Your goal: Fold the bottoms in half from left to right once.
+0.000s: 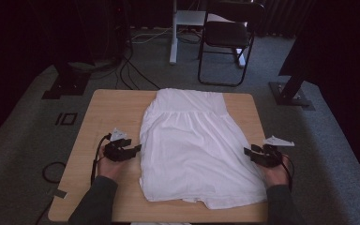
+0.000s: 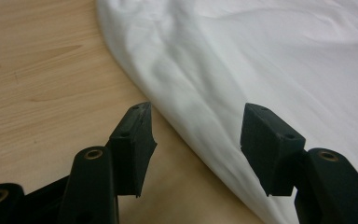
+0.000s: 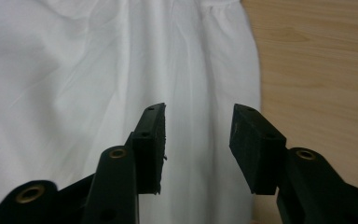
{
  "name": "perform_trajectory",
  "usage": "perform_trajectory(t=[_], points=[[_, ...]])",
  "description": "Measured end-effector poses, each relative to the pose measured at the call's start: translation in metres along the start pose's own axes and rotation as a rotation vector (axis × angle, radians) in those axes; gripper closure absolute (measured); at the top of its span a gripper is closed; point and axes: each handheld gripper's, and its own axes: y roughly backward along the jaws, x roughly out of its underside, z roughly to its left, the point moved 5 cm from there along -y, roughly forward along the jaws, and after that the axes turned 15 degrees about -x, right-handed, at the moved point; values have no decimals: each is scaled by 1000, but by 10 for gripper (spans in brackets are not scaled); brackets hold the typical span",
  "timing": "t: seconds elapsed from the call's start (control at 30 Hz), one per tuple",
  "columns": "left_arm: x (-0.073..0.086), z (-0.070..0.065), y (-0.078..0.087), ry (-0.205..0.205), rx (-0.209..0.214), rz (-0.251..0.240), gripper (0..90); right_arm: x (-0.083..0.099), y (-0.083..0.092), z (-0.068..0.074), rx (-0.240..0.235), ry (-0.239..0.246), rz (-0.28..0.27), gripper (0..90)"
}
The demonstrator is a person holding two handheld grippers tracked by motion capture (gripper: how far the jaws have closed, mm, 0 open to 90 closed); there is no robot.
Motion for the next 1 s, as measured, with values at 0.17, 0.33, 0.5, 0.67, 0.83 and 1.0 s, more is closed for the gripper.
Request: perform_trajectory(t=[0.17,0.33,0.5,0.67,0.83,1.0], points=[[-9,13,-31,47,4,24,409,-30,-41,-18,-4,-15,30,503],[-16,13,-52,67,39,34,339,-45,-67,-30,-27,-49,34,473],[-16,15,-70,133,59,66,335,-54,-90,-32,-78,-97,32,464],[-16,3,-79,129,97,88,742,-59,-100,-27,-34,-31,73,883],[-27,9,-53,97,108,-1,900,-85,-58,-29,96,38,-82,891],[-35,-3,-39,53,118,-39,900,-72,-61,-50,198,17,6,888]])
